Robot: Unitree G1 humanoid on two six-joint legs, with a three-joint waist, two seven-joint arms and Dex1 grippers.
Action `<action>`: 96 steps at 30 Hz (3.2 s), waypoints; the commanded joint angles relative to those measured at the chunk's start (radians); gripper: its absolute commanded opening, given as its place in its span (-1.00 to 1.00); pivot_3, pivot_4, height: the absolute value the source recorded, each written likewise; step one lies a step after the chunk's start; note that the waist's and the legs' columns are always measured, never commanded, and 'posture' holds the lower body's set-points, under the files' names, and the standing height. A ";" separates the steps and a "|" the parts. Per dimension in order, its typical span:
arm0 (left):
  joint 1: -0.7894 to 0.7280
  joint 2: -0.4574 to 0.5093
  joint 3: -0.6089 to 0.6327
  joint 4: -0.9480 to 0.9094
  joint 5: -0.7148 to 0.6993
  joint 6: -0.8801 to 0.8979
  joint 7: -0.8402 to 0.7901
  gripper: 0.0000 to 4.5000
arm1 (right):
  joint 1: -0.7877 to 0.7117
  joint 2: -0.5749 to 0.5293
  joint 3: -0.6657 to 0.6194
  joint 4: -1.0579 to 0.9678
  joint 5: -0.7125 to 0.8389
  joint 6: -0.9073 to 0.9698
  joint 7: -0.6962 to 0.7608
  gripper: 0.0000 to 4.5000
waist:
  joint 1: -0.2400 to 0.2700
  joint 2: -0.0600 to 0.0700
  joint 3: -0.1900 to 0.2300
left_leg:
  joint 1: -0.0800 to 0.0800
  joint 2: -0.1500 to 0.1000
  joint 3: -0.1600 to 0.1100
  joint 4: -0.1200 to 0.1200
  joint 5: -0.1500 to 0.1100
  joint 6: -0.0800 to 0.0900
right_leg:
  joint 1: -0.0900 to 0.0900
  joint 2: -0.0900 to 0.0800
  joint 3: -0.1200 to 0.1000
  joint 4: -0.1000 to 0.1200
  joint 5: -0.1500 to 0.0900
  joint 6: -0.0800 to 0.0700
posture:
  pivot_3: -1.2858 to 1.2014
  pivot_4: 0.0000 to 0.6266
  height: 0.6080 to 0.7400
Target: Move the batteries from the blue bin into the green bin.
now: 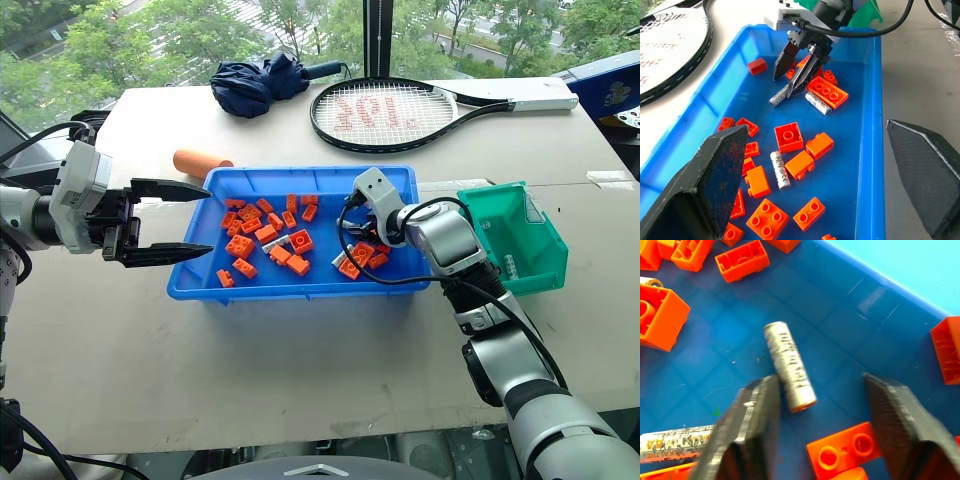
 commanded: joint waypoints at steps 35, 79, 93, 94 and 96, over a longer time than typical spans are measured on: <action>-0.389 -0.309 -0.210 -0.076 -0.085 0.156 0.129 1.00 | 0.567 -0.591 -0.763 -0.781 0.153 0.337 0.048 -0.98 | 0.020 0.000 0.000 | 0.001 0.001 0.003 0.001 -0.002 0.004 | 0.001 0.002 0.004 0.001 0.000 0.000 | 0.03 -0.52 1.00; 0.061 0.022 -0.014 -0.204 -0.004 0.113 0.073 1.00 | -0.103 -0.157 0.379 -0.058 -0.146 -0.359 0.488 0.83 | 0.023 0.000 0.001 | 0.000 0.001 0.001 0.002 0.000 0.001 | 0.000 0.001 0.000 0.000 0.000 0.000 | 0.03 -0.52 1.00; 0.026 0.005 -0.035 -0.174 0.000 0.091 0.080 1.00 | -0.126 -0.186 0.373 0.025 -0.255 -0.399 0.577 0.83 | 0.024 0.000 0.001 | 0.000 0.001 0.001 0.002 0.000 0.000 | 0.001 0.001 0.000 0.000 0.000 0.000 | 0.03 -0.52 1.00; 0.023 0.004 -0.035 -0.173 -0.001 0.091 0.080 1.00 | -0.128 -0.189 0.374 0.035 -0.266 -0.411 0.578 0.83 | 0.024 0.000 0.001 | 0.000 0.001 0.001 0.002 0.000 0.000 | 0.001 0.000 0.000 0.000 0.000 0.000 | 0.03 -0.52 1.00; 0.019 0.003 -0.037 -0.172 -0.002 0.092 0.080 1.00 | -0.131 -0.193 0.371 0.050 -0.280 -0.424 0.587 0.83 | 0.023 0.000 0.001 | 0.000 0.001 0.001 0.002 0.000 0.000 | 0.001 0.000 0.000 0.000 0.000 0.000 | 0.03 -0.52 1.00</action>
